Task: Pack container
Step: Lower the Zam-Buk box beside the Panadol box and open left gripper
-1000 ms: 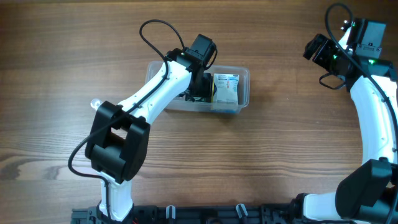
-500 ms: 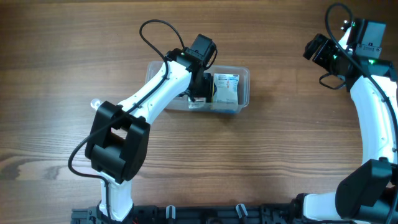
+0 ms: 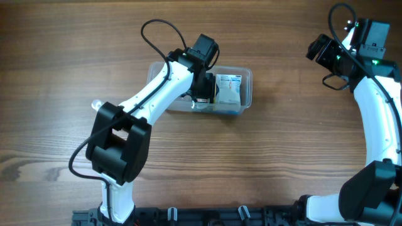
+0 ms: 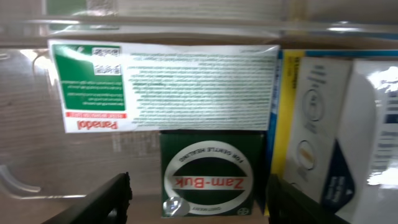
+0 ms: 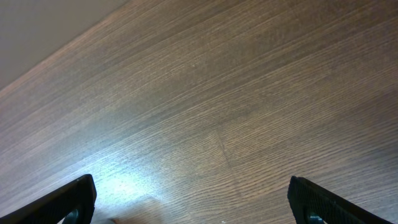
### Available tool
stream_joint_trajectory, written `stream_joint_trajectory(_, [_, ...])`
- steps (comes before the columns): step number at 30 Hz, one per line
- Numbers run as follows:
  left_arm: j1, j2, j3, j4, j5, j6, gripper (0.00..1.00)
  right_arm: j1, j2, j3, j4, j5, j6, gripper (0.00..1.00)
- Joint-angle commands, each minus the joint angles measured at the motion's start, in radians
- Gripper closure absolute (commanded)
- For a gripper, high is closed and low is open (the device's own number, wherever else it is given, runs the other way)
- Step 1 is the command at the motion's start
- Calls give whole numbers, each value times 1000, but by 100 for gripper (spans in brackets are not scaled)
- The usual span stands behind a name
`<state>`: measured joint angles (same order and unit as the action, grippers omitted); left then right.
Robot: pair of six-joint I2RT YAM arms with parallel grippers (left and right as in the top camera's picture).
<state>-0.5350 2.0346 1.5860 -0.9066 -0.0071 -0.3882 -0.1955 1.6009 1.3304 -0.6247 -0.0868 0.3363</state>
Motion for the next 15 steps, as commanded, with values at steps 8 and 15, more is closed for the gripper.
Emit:
stream_joint_trajectory(8, [144,-171,268,-282,-64,40,11,0,10,3,3,-16,6,0])
stream_joint_trajectory(15, [333,-303,268,-521,-140,39,0,0,10,3,3,-16,6,0])
